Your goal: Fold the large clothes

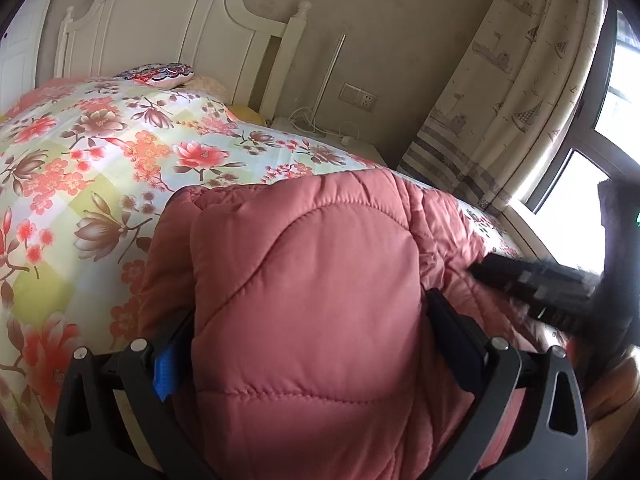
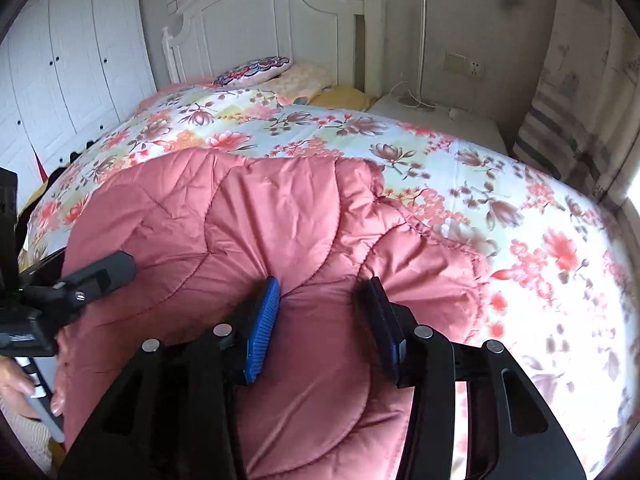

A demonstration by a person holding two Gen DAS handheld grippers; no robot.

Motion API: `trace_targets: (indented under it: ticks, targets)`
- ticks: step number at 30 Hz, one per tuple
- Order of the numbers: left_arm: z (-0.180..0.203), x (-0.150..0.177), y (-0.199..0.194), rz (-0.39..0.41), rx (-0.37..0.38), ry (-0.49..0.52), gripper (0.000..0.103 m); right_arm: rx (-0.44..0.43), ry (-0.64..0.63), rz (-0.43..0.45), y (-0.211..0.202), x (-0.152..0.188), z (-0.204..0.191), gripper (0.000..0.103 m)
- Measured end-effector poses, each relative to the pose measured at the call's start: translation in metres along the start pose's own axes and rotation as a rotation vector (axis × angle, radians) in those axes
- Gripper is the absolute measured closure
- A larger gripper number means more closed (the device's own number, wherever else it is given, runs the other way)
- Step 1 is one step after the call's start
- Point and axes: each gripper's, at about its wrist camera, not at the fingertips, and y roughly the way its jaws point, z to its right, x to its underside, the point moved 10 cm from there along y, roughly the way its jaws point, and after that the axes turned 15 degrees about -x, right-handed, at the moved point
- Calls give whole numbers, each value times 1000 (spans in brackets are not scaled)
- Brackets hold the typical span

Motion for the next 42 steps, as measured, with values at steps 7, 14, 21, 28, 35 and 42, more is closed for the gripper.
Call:
trace_targets:
  ticks: [7, 14, 21, 28, 35, 42]
  targets:
    - [-3, -1, -1, 5, 18, -22, 2, 31, 55, 65, -4, -44, 19, 58]
    - [-16, -2, -2, 9, 33, -91, 2, 114, -15, -173, 52, -22, 18, 58]
    - [-25, -4, -12, 60, -1, -125, 2, 15, -74, -120, 49, -61, -28, 58]
    - [-45, -2, -9, 33, -9, -217, 2, 59, -133, -305, 86, -42, -34, 58]
    - [-60, 1, -23, 85, -76, -267, 2, -186, -51, -231, 81, -82, -75, 58]
    - [-81, 11, -2, -44, -50, -365, 2, -120, -57, -308, 123, -56, -78, 56]
